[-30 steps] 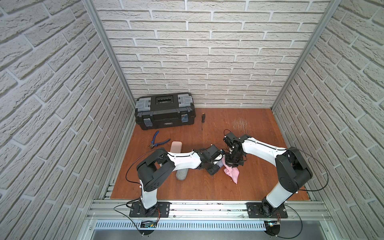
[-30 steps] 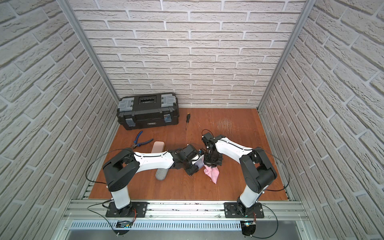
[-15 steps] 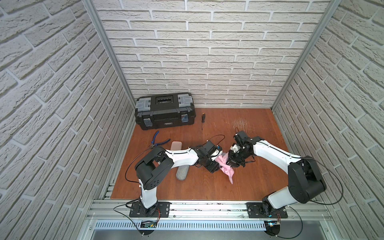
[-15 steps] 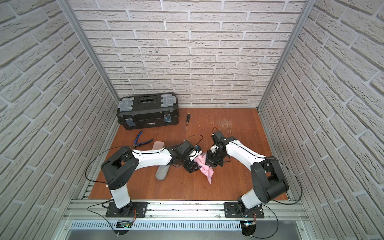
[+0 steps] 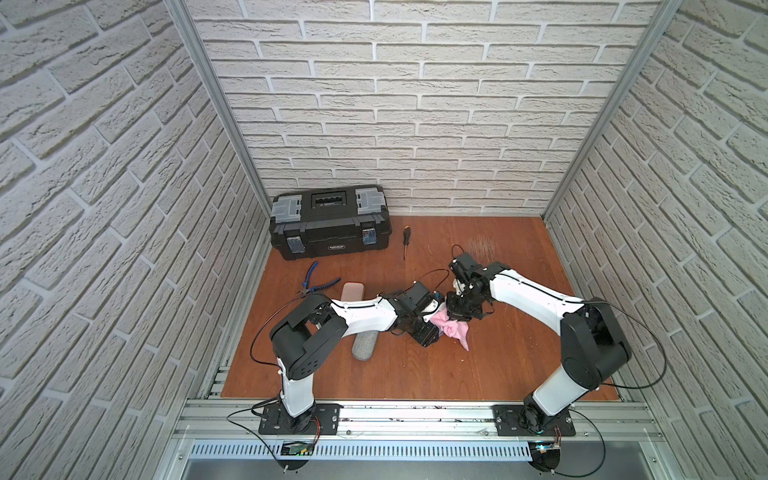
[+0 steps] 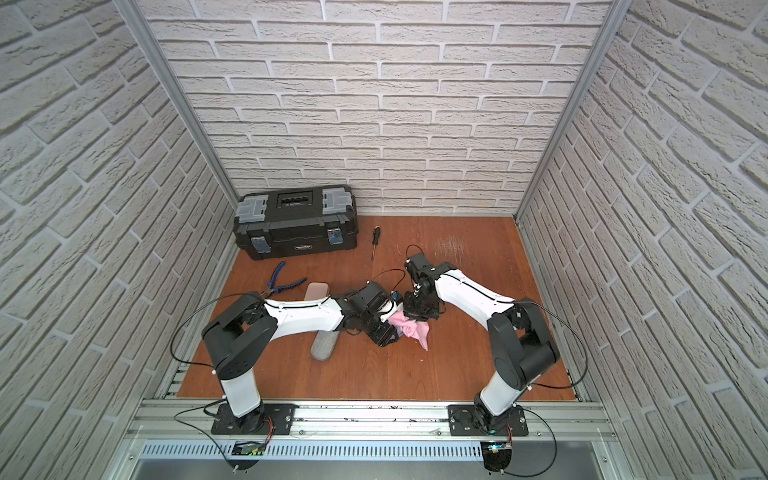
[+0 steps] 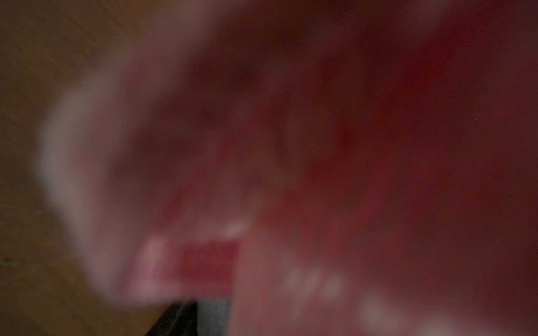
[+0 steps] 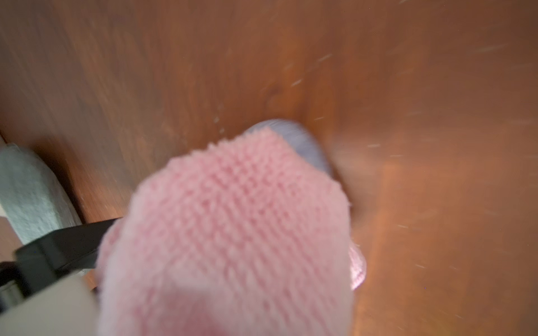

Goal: Wipe the eyeglass case
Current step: Wipe the dirt from the eyeglass case.

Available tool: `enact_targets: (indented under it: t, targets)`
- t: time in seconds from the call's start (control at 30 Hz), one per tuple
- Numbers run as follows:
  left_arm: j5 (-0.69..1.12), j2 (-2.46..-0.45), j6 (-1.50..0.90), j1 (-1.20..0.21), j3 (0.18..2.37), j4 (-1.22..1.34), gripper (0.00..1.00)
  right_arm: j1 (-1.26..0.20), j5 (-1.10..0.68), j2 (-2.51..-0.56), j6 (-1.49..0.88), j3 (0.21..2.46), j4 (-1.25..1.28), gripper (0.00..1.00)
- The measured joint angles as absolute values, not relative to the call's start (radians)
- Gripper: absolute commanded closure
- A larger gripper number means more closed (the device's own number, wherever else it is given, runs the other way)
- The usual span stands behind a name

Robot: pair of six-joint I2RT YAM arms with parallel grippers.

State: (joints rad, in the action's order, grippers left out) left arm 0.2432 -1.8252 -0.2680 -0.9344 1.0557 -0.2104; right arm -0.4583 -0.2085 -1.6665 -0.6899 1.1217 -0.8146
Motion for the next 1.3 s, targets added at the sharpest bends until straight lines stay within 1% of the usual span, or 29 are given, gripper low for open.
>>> enact_targets:
  t: [0.13, 0.17, 0.33, 0.4, 0.5, 0.67, 0.77, 0.83, 0.9, 1.03, 1.13, 1.3]
  targets:
    - [0.219, -1.823, -0.264, -0.939, 1.051, -0.196, 0.48, -0.389, -0.250, -1.674, -0.680, 1.103, -0.799, 0.98]
    - [0.212, -1.823, -0.263, -0.942, 1.051, -0.192, 0.48, -0.371, -0.237, -1.675, -0.668, 1.103, -0.804, 0.98]
    - [0.190, -1.823, -0.254, -0.953, 1.051, -0.197, 0.48, -0.303, 0.057, -1.674, -0.587, 1.124, -0.902, 0.98]
    - [0.183, -1.823, -0.252, -0.957, 1.051, -0.199, 0.48, -0.307, 0.092, -1.658, -0.567, 1.141, -0.937, 0.98]
    - [0.180, -1.823, -0.247, -0.958, 1.051, -0.200, 0.48, -0.359, 0.048, -1.620, -0.570, 1.163, -0.955, 0.98]
    - [0.190, -1.823, -0.251, -0.956, 1.051, -0.200, 0.49, -0.466, -0.165, -1.605, -0.642, 1.120, -0.856, 0.98]
    - [0.221, -1.822, -0.270, -0.941, 1.045, -0.187, 0.51, -0.431, -0.225, -1.645, -0.657, 1.093, -0.826, 0.98]
    - [0.246, -1.822, -0.290, -0.929, 1.038, -0.163, 0.53, -0.360, -0.266, -1.671, -0.643, 1.098, -0.830, 0.98]
    - [0.284, -1.822, -0.308, -0.916, 1.035, -0.156, 0.54, -0.293, -0.221, -1.678, -0.620, 1.111, -0.840, 0.98]
    - [0.372, -1.823, -0.340, -0.894, 1.035, -0.162, 0.56, -0.176, -0.004, -1.687, -0.560, 1.168, -0.896, 0.98]
    - [0.455, -1.830, -0.383, -0.873, 1.034, -0.154, 0.57, -0.164, 0.118, -1.691, -0.516, 1.224, -0.931, 0.98]
    - [0.621, -1.870, -0.505, -0.809, 1.017, -0.062, 0.59, -0.189, 0.168, -1.723, -0.501, 1.217, -0.932, 0.98]
